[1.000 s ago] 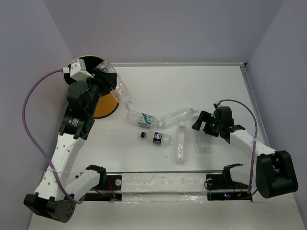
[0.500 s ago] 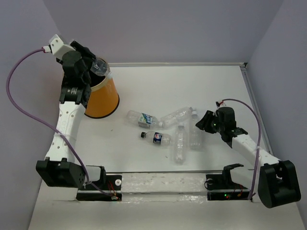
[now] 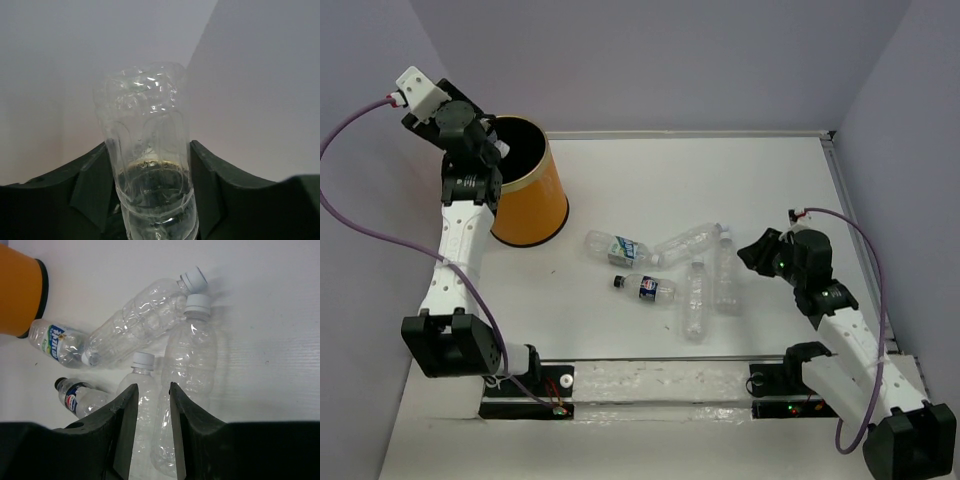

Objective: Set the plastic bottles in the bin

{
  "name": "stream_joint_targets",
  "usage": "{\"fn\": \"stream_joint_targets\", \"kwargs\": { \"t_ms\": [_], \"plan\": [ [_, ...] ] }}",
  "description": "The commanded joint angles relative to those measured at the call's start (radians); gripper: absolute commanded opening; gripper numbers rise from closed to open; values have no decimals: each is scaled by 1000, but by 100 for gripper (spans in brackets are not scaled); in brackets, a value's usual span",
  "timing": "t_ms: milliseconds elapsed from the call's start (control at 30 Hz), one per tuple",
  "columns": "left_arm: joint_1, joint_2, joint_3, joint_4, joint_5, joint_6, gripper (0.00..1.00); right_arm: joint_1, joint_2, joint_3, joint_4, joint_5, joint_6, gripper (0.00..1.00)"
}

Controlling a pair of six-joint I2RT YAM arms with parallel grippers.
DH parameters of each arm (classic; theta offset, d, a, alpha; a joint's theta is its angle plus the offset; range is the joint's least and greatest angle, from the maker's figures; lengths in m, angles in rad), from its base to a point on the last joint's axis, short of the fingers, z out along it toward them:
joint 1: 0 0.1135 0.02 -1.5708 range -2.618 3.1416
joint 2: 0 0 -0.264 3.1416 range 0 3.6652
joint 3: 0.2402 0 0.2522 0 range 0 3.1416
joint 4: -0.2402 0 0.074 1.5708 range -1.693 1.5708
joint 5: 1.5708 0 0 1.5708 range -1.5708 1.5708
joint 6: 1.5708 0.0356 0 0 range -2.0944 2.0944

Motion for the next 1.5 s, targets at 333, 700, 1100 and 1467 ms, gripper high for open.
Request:
{"fn": "stream_joint_targets", "kwargs": {
  "t_ms": [333,700,1100,1467],
  "plan": [
    [-105,-162,-98,17,155,-49,98,29,112,125,-32,33,-33,77],
    [-399,-413,-385,-172,729,-142,99,90,399,138,44,27,-60,99],
    [-424,-672,-604,-345,792,-93,99,113,501,132,100,174,12,47],
    [-424,-723,-560,-242,809,-132,99,231,198,353,-141,280,40,36]
  ]
}}
